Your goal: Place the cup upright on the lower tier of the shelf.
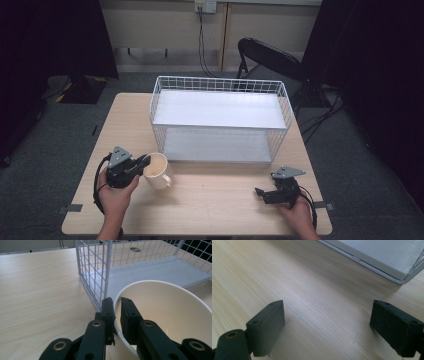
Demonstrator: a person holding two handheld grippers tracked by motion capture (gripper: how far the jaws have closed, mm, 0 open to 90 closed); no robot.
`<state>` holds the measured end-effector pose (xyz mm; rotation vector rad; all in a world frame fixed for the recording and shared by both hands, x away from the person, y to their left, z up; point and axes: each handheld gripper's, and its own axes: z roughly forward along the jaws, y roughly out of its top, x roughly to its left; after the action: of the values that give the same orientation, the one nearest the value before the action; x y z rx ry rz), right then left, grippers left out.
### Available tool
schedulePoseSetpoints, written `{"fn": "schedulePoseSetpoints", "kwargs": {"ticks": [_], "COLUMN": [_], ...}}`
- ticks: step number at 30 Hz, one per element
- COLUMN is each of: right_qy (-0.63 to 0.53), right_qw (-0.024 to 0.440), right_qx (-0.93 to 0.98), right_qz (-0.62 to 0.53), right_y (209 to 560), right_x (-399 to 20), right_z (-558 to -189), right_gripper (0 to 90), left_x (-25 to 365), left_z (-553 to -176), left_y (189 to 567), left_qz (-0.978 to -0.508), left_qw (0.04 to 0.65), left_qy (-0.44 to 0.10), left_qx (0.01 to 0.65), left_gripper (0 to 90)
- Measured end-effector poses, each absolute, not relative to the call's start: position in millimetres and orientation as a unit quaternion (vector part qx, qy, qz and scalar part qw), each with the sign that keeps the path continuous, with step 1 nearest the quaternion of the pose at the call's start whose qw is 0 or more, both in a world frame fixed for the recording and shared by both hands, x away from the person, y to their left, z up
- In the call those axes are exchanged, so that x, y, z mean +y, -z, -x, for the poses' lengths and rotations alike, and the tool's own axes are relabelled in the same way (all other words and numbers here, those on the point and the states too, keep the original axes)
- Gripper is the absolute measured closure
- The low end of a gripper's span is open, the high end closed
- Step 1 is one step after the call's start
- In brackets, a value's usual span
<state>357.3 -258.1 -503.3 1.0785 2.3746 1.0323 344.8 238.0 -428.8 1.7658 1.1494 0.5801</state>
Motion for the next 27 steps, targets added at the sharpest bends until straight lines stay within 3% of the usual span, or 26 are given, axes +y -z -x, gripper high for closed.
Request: {"fn": "schedulePoseSetpoints", "kwargs": {"ticks": [27], "right_qy": [-0.363], "right_qw": [0.168], "right_qx": [0.835], "right_qz": [-0.379], "right_y": [503.3], "right_x": [-258.1], "right_z": [-357.3], "right_gripper": [11.8], "left_x": [199.8], "left_z": [-357.0], "left_y": [419.3], "left_qz": [-0.719], "left_qw": [0.475], "left_qy": [-0.232], "left_qx": [0.451], "left_gripper": [81.7]}}
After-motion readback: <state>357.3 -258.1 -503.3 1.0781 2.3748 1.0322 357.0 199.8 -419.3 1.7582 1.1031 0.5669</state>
